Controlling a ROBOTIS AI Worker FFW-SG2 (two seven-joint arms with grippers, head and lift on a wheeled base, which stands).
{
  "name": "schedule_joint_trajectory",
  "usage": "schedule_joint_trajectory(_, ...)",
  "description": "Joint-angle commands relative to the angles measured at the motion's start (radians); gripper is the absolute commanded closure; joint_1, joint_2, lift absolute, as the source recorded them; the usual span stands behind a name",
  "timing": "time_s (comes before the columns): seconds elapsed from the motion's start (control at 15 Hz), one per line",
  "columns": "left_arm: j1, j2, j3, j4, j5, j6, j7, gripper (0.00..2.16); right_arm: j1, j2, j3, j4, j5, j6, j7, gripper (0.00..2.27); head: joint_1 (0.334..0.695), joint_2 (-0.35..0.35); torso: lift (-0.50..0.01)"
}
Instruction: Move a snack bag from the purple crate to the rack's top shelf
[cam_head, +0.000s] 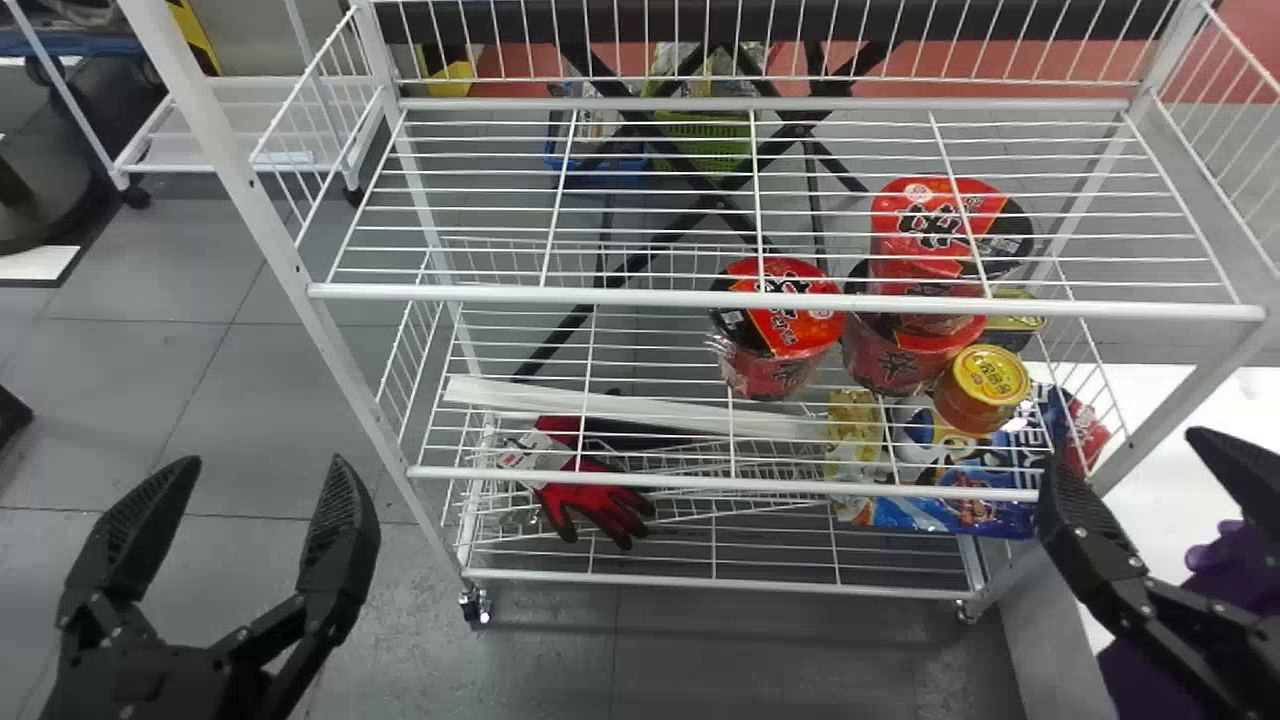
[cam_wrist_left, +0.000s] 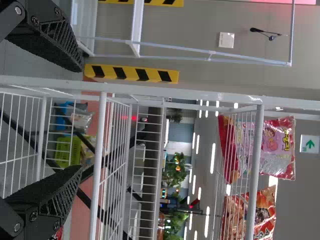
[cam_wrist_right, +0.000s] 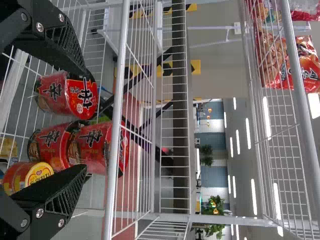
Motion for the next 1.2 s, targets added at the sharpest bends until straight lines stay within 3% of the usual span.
schedule_joint_trajectory(0.0,-0.006,-0.003,0.000,0.010,0.000,0.000,0.000,0.14,0.004,0.002,-0.019,-0.050,0.028,0.154,-0.081,0.19,0.695,0.022,-0.453)
schedule_joint_trajectory(0.2,-0.009,-0.003,-0.003,0.025,0.000,-0.006,-0.002,0.14,0.012,-0.006,-0.016,-0.118,0.153,0.280,-0.282,0.19,0.695,-0.036,-0.453)
schedule_joint_trajectory(0.27,-0.009,-0.003,-0.006,0.022,0.000,-0.006,-0.002,0.14,0.010,-0.006,-0.030,-0.125,0.155,0.310,-0.282,0.19,0.695,-0.079,-0.453)
schedule_joint_trajectory(0.53,-0.006,-0.003,-0.015,0.013,-0.011,0.006,0.000,0.14,-0.031,0.022,-0.130,-0.213,0.149,0.731,-0.269,0.21,0.695,-0.130,-0.453)
schedule_joint_trajectory(0.67,-0.006,-0.003,-0.021,0.013,-0.018,0.015,0.001,0.14,-0.145,0.128,-0.265,-0.220,0.127,1.028,-0.087,0.22,0.695,-0.198,-0.453)
schedule_joint_trajectory(0.8,-0.014,-0.003,-0.021,0.016,-0.021,0.025,0.006,0.14,-0.350,0.291,-0.469,-0.217,0.152,1.280,0.211,0.22,0.695,-0.245,-0.453)
schedule_joint_trajectory(0.87,-0.019,-0.003,-0.021,0.019,-0.021,0.031,0.006,0.14,-0.408,0.291,-0.556,-0.210,0.141,1.359,0.284,0.22,0.695,-0.270,-0.453)
schedule_joint_trajectory(1.0,-0.028,-0.003,-0.021,0.024,-0.021,0.037,0.006,0.14,-0.484,0.287,-0.701,-0.190,0.074,1.436,0.310,0.22,0.695,-0.348,-0.453)
schedule_joint_trajectory(1.13,-0.037,-0.003,-0.037,0.030,-0.025,0.043,0.008,0.14,-0.560,0.259,-0.782,-0.136,0.069,1.519,0.363,0.22,0.695,-0.350,-0.453)
